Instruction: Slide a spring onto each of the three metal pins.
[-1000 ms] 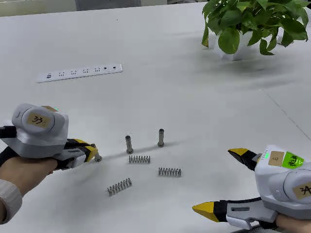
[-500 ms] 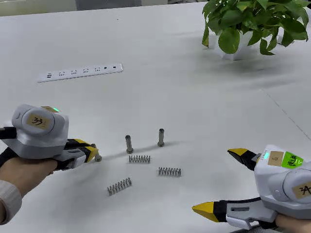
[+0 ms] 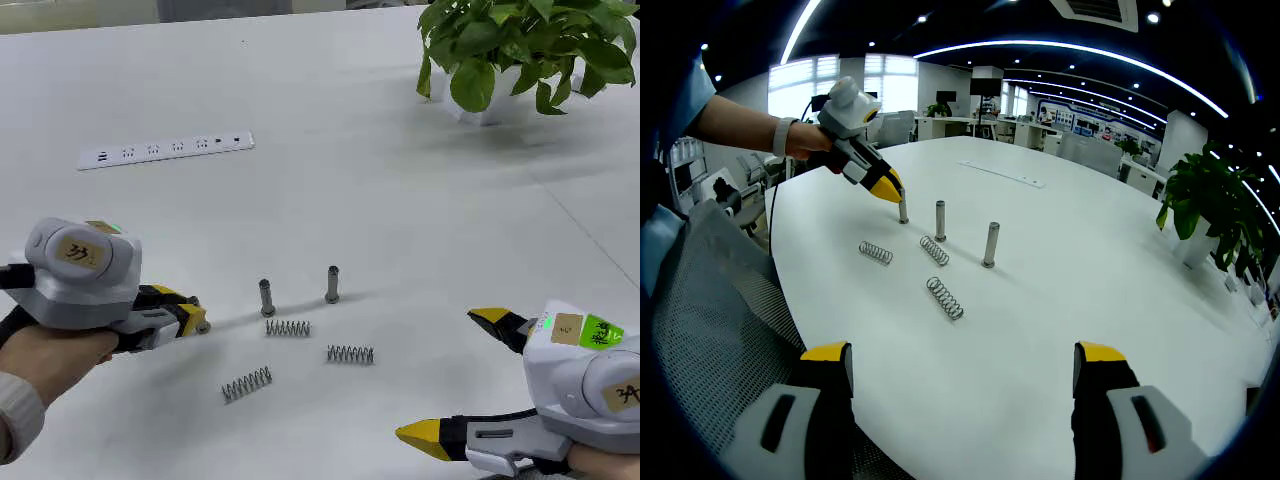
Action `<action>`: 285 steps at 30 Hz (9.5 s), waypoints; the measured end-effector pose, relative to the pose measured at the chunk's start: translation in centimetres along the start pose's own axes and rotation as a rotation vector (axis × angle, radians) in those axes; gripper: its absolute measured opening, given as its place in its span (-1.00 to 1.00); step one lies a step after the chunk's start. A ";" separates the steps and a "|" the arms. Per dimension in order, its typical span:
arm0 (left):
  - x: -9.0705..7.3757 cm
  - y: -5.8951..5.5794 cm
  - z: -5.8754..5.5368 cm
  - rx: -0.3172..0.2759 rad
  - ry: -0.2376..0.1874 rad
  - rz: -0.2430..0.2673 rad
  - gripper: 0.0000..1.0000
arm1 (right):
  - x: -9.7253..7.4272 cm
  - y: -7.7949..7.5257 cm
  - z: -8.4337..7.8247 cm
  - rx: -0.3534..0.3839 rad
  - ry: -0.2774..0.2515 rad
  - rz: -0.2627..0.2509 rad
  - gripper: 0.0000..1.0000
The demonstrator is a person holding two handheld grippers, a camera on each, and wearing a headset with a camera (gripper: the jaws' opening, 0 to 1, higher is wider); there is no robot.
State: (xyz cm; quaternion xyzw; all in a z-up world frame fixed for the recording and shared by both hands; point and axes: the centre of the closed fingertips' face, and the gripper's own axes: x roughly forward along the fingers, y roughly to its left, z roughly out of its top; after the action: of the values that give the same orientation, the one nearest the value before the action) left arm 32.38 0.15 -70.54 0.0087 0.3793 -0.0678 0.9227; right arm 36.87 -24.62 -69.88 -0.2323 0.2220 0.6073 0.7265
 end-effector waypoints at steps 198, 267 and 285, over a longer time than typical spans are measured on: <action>-5.2 -17.0 0.2 0.233 -0.246 -0.624 -0.81 | 1.7 9.2 7.9 0.059 -0.043 0.590 -0.66; -3.5 -19.7 1.0 0.306 -0.178 -0.624 -0.82 | 1.0 10.7 8.6 -0.434 0.206 0.657 -0.69; -3.1 -20.3 0.4 0.351 -0.138 -0.641 -0.82 | 1.5 11.4 6.6 -0.473 0.287 0.705 -0.75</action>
State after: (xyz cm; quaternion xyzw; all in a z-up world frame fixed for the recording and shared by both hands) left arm 27.85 -19.62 -67.36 0.0429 0.2822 -0.4178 0.8625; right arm 26.11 -17.67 -66.28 -0.3843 0.2413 0.8134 0.3640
